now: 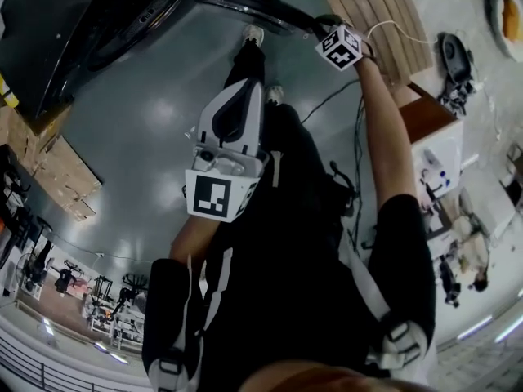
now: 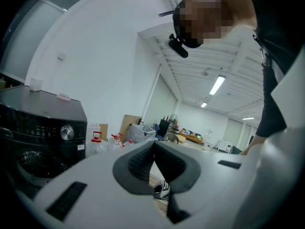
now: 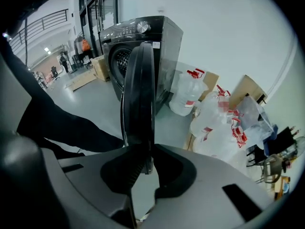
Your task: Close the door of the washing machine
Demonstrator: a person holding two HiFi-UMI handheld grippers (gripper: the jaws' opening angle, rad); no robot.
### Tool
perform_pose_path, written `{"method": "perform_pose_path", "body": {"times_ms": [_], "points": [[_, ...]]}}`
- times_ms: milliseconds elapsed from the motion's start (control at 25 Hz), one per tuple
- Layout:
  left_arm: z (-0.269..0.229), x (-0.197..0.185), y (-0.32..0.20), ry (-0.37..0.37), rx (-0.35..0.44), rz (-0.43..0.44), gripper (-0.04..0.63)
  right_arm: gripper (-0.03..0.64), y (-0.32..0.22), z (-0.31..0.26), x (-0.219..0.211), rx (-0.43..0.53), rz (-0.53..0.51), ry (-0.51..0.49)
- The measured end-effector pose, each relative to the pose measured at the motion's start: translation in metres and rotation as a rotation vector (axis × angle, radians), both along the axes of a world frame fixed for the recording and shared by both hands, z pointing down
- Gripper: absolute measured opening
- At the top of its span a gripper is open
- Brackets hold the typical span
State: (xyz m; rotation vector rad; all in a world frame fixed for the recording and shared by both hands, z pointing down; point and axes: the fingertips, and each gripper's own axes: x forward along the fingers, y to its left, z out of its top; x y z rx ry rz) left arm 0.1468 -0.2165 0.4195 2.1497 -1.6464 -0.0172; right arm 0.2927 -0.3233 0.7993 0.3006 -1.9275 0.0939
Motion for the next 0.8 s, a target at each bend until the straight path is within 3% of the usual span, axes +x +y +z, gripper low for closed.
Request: {"method": "perform_pose_path", "body": {"times_ms": [320,800], "points": [[-0.008,0.001,0.086,-0.033,0.022,-0.093,0.006,0.057,0.073,0.000,-0.017,-0.017,0.099,-0.055],[-0.024,-0.030,0.155,-0.054,0.025,-0.258,0.006,0.056,0.168,0.010,-0.057,-0.084,0.251,-0.125]]}}
